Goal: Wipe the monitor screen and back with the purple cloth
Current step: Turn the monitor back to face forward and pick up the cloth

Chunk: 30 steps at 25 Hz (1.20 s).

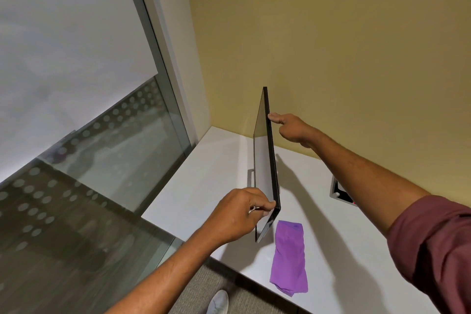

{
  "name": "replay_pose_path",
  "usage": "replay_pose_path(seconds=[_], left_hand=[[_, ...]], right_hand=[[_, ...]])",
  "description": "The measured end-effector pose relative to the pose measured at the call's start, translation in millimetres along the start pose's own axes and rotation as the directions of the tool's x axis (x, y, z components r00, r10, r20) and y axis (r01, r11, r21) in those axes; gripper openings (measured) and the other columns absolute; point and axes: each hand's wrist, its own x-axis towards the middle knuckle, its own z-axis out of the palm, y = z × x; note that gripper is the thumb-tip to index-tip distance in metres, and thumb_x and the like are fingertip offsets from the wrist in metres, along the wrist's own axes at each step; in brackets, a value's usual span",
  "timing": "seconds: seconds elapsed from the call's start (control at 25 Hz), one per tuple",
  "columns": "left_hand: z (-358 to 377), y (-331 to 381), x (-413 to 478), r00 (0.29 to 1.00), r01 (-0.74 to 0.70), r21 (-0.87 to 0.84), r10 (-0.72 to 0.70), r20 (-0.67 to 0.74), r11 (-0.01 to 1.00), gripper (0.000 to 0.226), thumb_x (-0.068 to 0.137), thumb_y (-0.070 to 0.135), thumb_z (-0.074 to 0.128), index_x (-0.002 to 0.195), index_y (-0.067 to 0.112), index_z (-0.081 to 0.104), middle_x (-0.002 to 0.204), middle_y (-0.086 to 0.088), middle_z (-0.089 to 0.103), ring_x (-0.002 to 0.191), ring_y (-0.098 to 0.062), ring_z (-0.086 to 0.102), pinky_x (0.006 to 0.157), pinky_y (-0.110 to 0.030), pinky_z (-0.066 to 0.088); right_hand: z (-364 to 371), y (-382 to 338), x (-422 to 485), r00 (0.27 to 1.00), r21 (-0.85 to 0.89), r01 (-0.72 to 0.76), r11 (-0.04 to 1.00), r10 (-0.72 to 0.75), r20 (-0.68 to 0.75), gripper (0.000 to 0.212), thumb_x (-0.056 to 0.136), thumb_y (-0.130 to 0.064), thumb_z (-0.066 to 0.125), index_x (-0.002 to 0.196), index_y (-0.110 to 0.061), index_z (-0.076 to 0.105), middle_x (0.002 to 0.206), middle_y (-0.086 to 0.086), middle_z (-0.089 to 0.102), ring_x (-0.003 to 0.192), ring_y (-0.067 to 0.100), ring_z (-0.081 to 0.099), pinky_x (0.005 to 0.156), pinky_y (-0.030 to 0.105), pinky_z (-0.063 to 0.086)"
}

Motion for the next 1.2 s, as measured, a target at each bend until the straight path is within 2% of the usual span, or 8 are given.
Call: replay_pose_path(seconds=[0.2, 0.44, 0.56, 0.68, 0.84, 1.04, 1.2], left_hand=[[14, 5, 10, 0.999, -0.030, 0.005, 0.030, 0.019, 1.000, 0.028, 0.100, 0.013, 0.072, 0.123, 0.026, 0.082, 0.113, 0.014, 0.075, 0.102, -0.003, 0.071, 0.092, -0.031, 0.059], [31, 7, 23, 0.998, -0.062, -0.019, 0.062, 0.002, 0.998, 0.033, 0.103, 0.013, 0.065, 0.128, 0.028, 0.079, 0.116, 0.014, 0.075, 0.104, -0.003, 0.070, 0.090, -0.030, 0.060], [43, 12, 27, 0.997, -0.082, -0.010, 0.082, 0.002, 0.997, 0.039, 0.103, 0.010, 0.063, 0.136, 0.028, 0.074, 0.120, 0.013, 0.073, 0.105, -0.006, 0.070, 0.093, -0.032, 0.060], [53, 16, 32, 0.997, -0.082, -0.009, 0.082, 0.007, 0.997, 0.042, 0.103, 0.009, 0.061, 0.140, 0.028, 0.071, 0.124, 0.010, 0.071, 0.106, -0.010, 0.071, 0.094, -0.036, 0.061], [59, 26, 39, 0.996, -0.086, 0.027, 0.085, 0.016, 0.996, 0.043, 0.105, 0.014, 0.058, 0.143, 0.029, 0.068, 0.124, 0.011, 0.069, 0.104, -0.010, 0.070, 0.091, -0.037, 0.061], [65, 31, 47, 0.996, -0.092, 0.055, 0.093, -0.009, 0.994, 0.042, 0.104, 0.020, 0.058, 0.144, 0.029, 0.067, 0.124, 0.011, 0.070, 0.104, -0.012, 0.070, 0.091, -0.037, 0.060], [62, 27, 44, 0.995, -0.096, 0.065, 0.096, -0.007, 0.993, 0.044, 0.102, 0.016, 0.057, 0.143, 0.029, 0.068, 0.118, 0.011, 0.072, 0.100, -0.009, 0.068, 0.087, -0.033, 0.060]], right_hand=[[3, -9, 4, 0.999, 0.065, -0.030, 0.997, 0.031, -0.016, 0.090, 0.084, 0.024, 0.022, 0.162, -0.015, 0.045, 0.171, -0.003, 0.035, 0.162, 0.016, 0.023, 0.131, 0.033, 0.014], [4, -22, 12, 0.999, 0.078, -0.052, 0.996, 0.052, 0.010, 0.085, 0.085, 0.024, 0.031, 0.159, -0.013, 0.050, 0.170, -0.001, 0.039, 0.160, 0.018, 0.029, 0.129, 0.034, 0.020], [2, -29, 14, 0.998, 0.080, -0.058, 0.995, 0.056, 0.018, 0.073, 0.094, 0.016, 0.034, 0.158, -0.013, 0.052, 0.166, 0.002, 0.045, 0.153, 0.022, 0.041, 0.126, 0.035, 0.025], [1, -33, 15, 0.998, 0.100, -0.059, 0.993, 0.056, 0.032, 0.055, 0.103, 0.005, 0.045, 0.154, -0.011, 0.055, 0.148, 0.004, 0.060, 0.140, 0.019, 0.048, 0.120, 0.034, 0.028], [3, -33, 22, 0.998, 0.136, -0.042, 0.990, 0.037, 0.042, 0.057, 0.101, -0.002, 0.061, 0.157, -0.011, 0.052, 0.164, 0.001, 0.048, 0.156, 0.021, 0.038, 0.127, 0.035, 0.023], [5, -28, 22, 0.998, 0.171, -0.015, 0.985, 0.006, 0.056, 0.060, 0.104, -0.014, 0.066, 0.161, -0.014, 0.046, 0.168, 0.002, 0.043, 0.157, 0.023, 0.037, 0.128, 0.038, 0.025], [12, -18, 10, 0.998, 0.251, -0.001, 0.968, -0.015, 0.062, 0.069, 0.104, -0.023, 0.070, 0.165, -0.017, 0.039, 0.171, 0.000, 0.038, 0.158, 0.020, 0.034, 0.123, 0.031, 0.024]])
